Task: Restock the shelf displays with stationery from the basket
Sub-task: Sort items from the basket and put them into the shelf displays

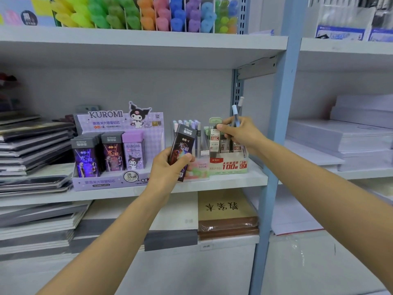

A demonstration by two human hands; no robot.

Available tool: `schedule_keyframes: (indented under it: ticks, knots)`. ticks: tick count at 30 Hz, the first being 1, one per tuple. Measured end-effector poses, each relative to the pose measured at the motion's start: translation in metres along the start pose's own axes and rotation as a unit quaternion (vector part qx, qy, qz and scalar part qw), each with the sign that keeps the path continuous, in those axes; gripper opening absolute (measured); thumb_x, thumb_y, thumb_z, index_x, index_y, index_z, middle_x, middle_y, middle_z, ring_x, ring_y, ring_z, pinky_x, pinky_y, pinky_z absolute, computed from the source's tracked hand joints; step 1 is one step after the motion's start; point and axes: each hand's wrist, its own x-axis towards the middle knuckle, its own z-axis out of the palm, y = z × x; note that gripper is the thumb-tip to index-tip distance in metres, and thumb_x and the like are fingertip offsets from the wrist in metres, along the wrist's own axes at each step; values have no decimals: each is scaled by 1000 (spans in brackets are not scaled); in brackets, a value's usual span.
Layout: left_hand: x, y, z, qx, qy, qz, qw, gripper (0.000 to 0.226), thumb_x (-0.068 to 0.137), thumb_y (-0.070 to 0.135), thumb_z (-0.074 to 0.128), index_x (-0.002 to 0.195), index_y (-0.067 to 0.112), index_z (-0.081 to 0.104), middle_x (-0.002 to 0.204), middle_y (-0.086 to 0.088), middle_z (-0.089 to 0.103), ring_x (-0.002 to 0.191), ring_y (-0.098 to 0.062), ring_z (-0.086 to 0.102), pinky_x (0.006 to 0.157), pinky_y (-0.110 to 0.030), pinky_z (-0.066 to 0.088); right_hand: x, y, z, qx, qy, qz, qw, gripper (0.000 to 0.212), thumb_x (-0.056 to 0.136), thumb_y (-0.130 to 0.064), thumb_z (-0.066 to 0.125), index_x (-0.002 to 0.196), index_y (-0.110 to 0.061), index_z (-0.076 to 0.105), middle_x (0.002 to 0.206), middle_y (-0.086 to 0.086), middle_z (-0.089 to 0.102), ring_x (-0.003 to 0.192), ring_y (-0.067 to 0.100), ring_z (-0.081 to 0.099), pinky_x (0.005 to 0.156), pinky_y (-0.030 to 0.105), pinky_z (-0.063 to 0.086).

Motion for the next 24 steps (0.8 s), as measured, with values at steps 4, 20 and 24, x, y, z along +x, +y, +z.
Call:
schedule_keyframes:
  ticks: [4, 20, 24]
  knots:
    - [0, -1, -1, 2, -1, 0, 1000, 7, 89, 20, 67, 96, 22, 65, 97, -1, 74, 82, -7, 69, 71, -28, 54, -1, 7, -4, -69, -54, 22, 996, 15, 88, -25, 69, 89, -11, 67, 58, -5, 68, 47, 5, 62, 44, 13, 46]
    - [-6, 5, -1, -35, -32, -19, 999, 6, 95, 15, 60, 98, 10, 59, 77, -2, 72, 60, -10, 63, 55, -21, 52, -22, -12, -10, 178, -130, -14, 975, 17, 102, -20, 43, 103, -6, 53, 65, 3, 60, 38, 7, 35, 38, 18, 28]
    - [-17, 16, 11, -80, -78, -63, 992, 26, 74, 26, 78, 93, 11, 68, 78, -4, 72, 66, -12, 63, 50, -20, 47, -47, -11, 8, 219, -228, -3, 949, 22, 101, -18, 46, 83, -11, 56, 68, 5, 61, 37, 5, 34, 41, 17, 25]
